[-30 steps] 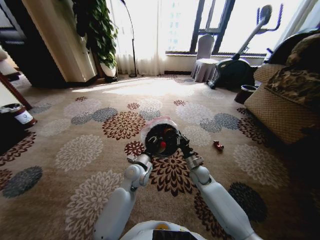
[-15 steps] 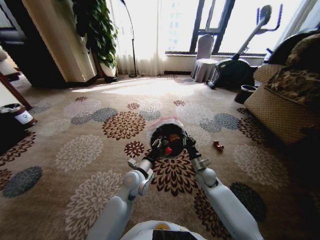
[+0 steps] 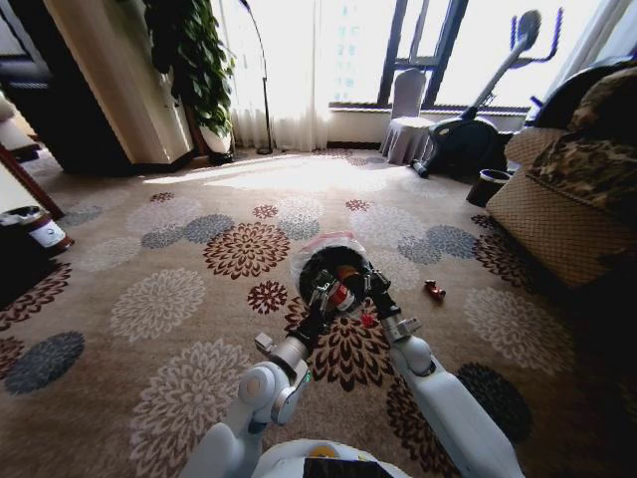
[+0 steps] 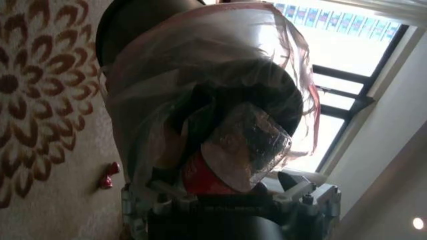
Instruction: Pick up the trash from the ground and place it into the trash bin.
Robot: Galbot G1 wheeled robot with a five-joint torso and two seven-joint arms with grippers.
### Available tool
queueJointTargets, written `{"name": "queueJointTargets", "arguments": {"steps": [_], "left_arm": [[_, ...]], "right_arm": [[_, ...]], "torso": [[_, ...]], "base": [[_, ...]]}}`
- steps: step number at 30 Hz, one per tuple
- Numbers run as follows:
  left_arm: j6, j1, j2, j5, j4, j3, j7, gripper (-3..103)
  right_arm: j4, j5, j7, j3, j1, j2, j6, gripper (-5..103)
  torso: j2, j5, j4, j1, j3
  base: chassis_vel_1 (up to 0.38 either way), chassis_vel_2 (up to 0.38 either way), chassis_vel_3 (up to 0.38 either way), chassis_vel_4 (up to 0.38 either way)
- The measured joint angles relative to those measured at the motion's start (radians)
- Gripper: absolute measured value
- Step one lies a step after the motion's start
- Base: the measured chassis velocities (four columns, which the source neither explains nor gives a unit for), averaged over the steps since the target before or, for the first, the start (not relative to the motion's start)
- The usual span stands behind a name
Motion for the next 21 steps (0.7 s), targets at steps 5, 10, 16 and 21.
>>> {"name": "queueJointTargets", "arguments": {"steps": [5,10,16,21], "left_arm": [[-0.003,-0.020,-0.011,0.002,0.029,0.002,-0.003,100],[-0.008,-0.033,-0.029,-0.005,0.042,-0.006,-0.006,100],[-0.011,-0.025,-0.028,-0.005,0.041,-0.002,-0.011,101],[0.002,-0.012,-0.019,0.022,0.039,0.005,-0.018,88]], "right_arm": [[0.048,0.000,0.000,0.010,-0.028,-0.016,-0.005,0],[0.083,-0.001,0.000,0.026,-0.051,-0.036,-0.005,0],[0.089,-0.001,-0.001,0.043,-0.062,-0.048,-0.005,0],[0.085,-0.001,-0.001,0.042,-0.062,-0.044,-0.004,0]], "torso": [[0.000,0.0000,-0.0001,0.000,0.000],[0.000,0.0000,0.0000,0.000,0.000],[0.000,0.0001,0.0000,0.000,0.000],[0.000,0.0001,0.0001,0.000,0.000]], "base": [[0.000,0.000,0.000,0.000],[0.000,0.000,0.000,0.000],[0.000,0.000,0.000,0.000],[0.000,0.000,0.000,0.000]]}}
